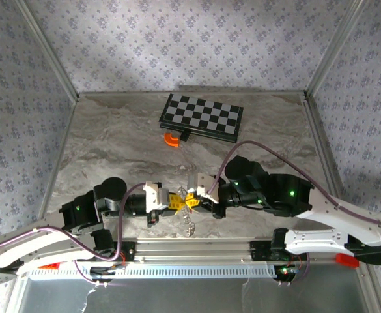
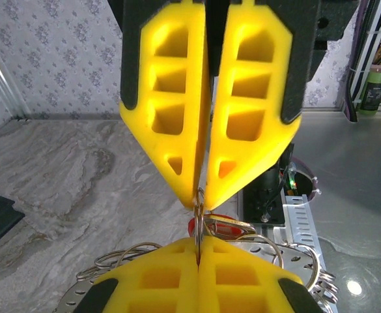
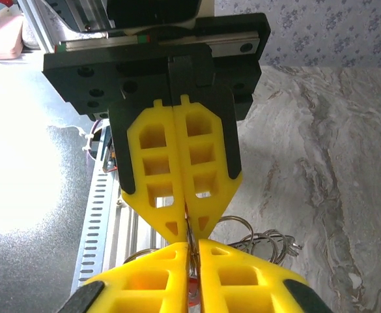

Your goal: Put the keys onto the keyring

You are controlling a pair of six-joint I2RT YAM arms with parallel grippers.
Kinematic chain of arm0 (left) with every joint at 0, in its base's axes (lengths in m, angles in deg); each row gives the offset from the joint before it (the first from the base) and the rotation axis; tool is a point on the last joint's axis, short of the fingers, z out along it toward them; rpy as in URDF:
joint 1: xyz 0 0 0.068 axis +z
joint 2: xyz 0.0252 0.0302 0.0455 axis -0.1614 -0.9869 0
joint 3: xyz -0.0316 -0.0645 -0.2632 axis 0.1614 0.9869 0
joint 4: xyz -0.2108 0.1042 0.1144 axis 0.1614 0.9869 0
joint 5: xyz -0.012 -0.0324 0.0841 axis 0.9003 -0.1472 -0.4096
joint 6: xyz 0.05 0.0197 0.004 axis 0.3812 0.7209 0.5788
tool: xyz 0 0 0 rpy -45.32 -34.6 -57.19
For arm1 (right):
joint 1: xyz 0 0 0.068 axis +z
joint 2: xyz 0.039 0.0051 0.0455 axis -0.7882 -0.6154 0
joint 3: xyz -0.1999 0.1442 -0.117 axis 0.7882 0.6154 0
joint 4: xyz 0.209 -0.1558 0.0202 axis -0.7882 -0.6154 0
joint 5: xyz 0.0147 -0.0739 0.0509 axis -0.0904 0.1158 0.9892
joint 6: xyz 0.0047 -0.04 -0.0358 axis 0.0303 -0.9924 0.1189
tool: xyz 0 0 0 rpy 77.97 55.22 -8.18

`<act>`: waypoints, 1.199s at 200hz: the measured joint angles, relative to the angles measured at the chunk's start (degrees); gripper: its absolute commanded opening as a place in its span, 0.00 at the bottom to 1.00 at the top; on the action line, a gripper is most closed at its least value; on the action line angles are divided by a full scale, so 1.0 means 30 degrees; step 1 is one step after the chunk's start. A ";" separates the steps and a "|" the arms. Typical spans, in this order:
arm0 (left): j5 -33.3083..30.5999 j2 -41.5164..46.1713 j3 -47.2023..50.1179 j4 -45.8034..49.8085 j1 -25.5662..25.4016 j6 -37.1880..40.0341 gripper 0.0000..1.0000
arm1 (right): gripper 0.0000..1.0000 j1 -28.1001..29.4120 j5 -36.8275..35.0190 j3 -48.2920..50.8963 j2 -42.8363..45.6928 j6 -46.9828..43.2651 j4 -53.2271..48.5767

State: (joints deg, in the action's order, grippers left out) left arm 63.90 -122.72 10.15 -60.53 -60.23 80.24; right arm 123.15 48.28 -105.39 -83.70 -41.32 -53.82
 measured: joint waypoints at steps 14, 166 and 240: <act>0.0087 0.0000 0.0058 0.0036 0.0000 -0.0007 0.00 | 0.03 0.0000 0.0044 0.0138 0.0146 0.0160 0.0007; 0.0867 -0.0240 0.0248 -0.0401 -0.0015 -0.0015 0.00 | 0.00 0.0000 -0.0044 0.2215 0.1654 0.1260 0.0138; 0.0874 0.0160 0.0277 -0.0947 -0.0007 -0.0219 0.00 | 0.42 0.0000 0.0029 0.2936 0.2317 0.1676 0.0663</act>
State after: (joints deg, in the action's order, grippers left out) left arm 66.52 -122.24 10.98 -63.37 -60.25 79.59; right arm 123.15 48.36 -96.58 -76.75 -36.30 -51.83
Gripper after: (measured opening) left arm 0.047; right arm 0.356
